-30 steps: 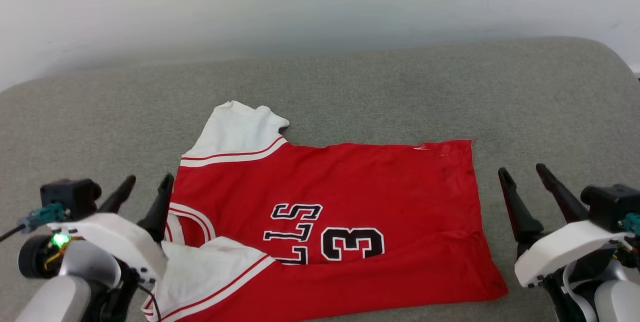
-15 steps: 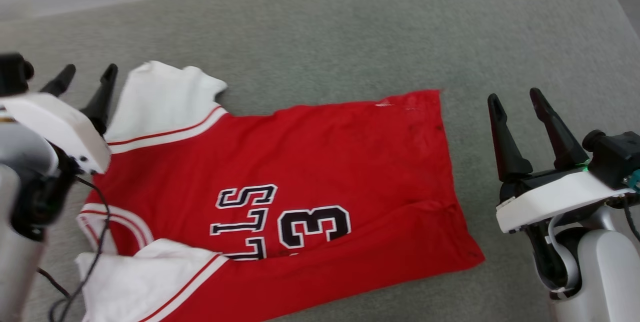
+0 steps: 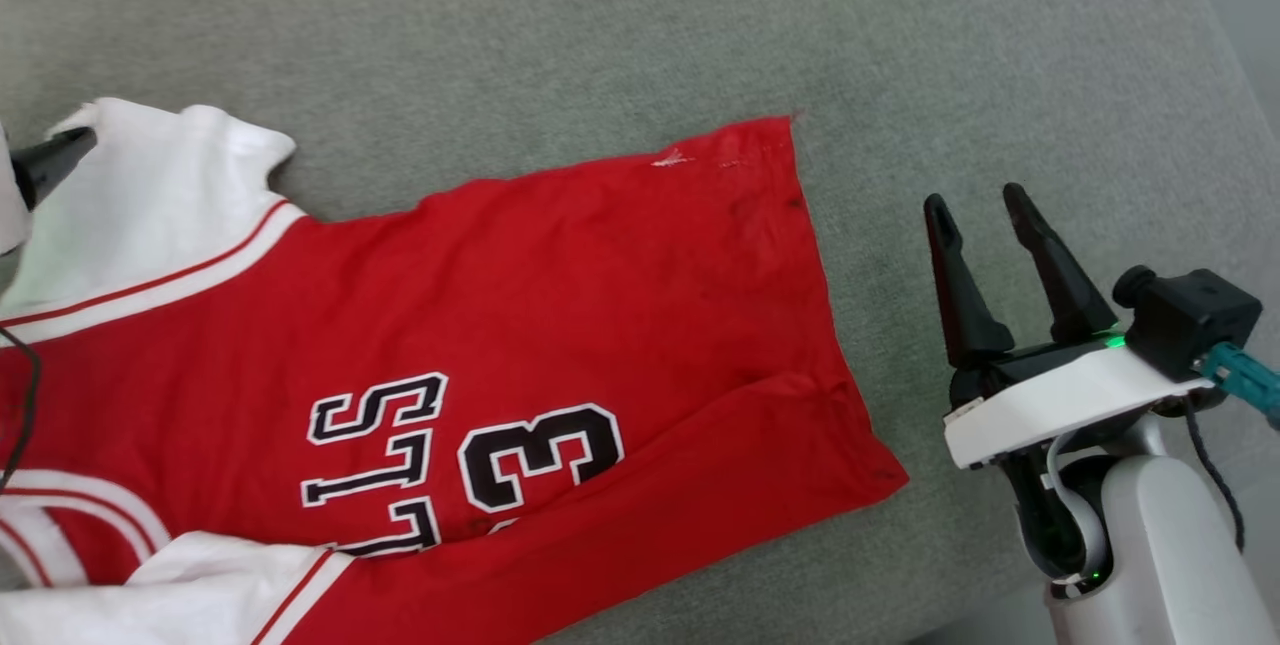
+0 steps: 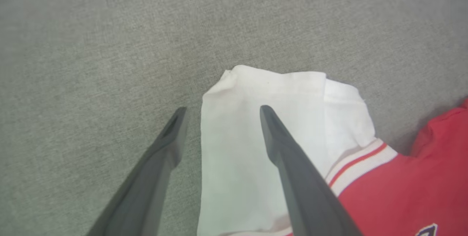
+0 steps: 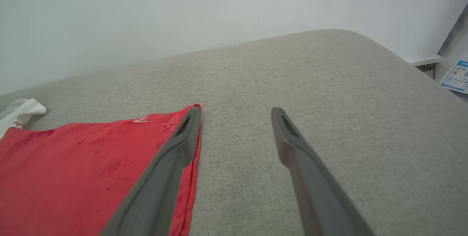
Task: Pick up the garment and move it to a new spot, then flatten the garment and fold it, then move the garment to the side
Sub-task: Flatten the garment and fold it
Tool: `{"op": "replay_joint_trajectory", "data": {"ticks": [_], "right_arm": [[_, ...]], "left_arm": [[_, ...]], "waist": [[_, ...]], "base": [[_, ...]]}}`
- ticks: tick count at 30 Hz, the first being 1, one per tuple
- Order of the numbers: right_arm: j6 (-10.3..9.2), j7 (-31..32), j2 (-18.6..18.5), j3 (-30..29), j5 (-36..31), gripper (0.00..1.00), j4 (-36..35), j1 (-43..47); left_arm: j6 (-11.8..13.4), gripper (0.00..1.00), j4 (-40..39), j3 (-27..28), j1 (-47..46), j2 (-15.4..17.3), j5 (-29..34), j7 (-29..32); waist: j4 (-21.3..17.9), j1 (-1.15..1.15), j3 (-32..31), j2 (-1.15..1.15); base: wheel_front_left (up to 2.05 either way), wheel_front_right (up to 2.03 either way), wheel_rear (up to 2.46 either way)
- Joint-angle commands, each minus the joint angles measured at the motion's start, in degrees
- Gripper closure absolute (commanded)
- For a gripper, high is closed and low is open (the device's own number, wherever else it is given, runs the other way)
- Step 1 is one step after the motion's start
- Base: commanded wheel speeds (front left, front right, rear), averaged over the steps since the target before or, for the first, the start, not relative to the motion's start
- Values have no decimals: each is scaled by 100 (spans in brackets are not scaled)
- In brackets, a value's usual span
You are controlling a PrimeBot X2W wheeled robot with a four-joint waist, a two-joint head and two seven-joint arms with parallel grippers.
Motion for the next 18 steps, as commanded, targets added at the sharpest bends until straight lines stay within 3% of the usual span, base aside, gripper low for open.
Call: {"op": "replay_joint_trajectory", "data": {"ticks": [1, 11, 12, 14, 18], "right_arm": [[-1, -55, 32, 37, 44, 0, 36, -108], [0, -349, 37, 243, 381, 0, 445, -210], [0, -365, 38, 250, 400, 0, 473, -224], [0, -365, 37, 253, 427, 0, 520, -250], [0, -342, 37, 234, 476, 0, 554, -304]], "left_arm": [[61, 0, 57, -4, -84, 28, -48, 106], [396, 0, 624, -141, 437, -105, -467, 965], [453, 49, 659, -166, 523, -166, -531, 1069], [508, 100, 683, -182, 621, -244, -617, 1187], [475, 100, 595, -155, 573, -341, -587, 928]], "waist": [[-155, -1, 159, 0], [-449, -1, 356, 0], [-453, -1, 349, 0], [-457, -1, 336, 0], [-431, -1, 307, 0]], "base": [[0, 0, 0], [0, 0, 0], [0, 0, 0], [0, 0, 0], [0, 0, 0]]}}
